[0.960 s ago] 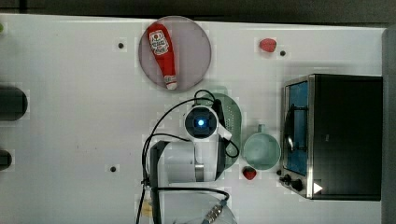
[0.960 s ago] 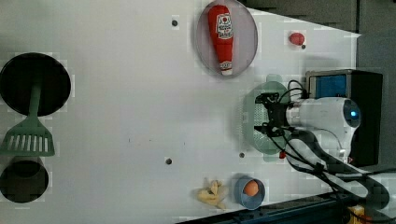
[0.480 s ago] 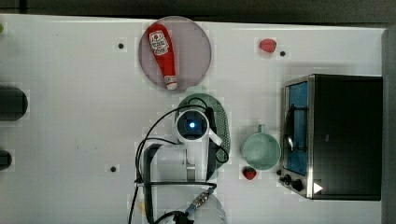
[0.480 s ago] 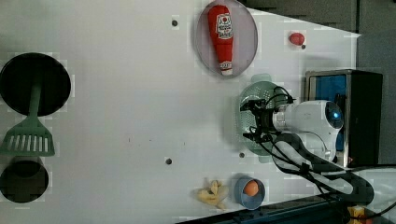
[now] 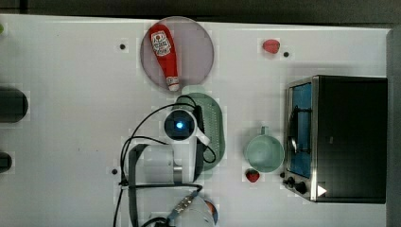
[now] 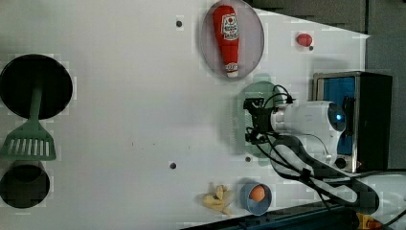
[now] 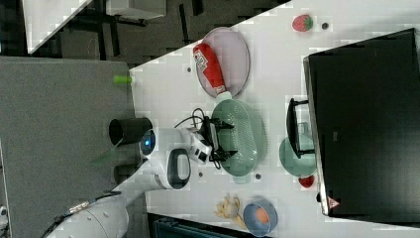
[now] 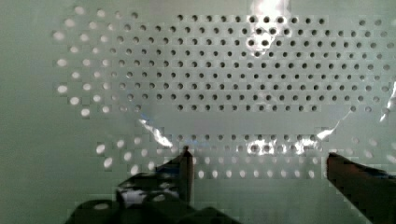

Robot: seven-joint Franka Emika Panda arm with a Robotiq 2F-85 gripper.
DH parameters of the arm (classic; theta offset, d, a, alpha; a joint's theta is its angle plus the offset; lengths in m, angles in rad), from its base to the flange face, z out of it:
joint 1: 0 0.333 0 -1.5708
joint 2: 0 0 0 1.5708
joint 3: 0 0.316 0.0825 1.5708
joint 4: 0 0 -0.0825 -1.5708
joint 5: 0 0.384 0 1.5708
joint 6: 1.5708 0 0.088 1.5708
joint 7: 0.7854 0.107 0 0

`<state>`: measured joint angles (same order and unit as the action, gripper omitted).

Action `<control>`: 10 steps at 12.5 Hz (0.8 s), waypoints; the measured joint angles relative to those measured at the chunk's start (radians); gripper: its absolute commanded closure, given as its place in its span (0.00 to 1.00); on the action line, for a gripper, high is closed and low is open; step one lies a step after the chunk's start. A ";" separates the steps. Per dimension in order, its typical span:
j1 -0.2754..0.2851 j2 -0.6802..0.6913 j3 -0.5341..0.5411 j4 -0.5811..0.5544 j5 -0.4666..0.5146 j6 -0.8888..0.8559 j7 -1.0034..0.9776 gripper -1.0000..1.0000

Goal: Drag strainer right to left.

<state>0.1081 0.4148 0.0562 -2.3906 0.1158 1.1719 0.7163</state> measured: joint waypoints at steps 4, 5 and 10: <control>0.086 -0.002 0.013 0.002 0.003 0.008 0.117 0.00; 0.113 -0.007 0.014 -0.002 -0.007 -0.005 0.158 0.00; 0.254 0.021 0.041 0.047 0.025 -0.028 0.301 0.00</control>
<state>0.3621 0.4363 0.0970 -2.3438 0.1412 1.1436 1.0176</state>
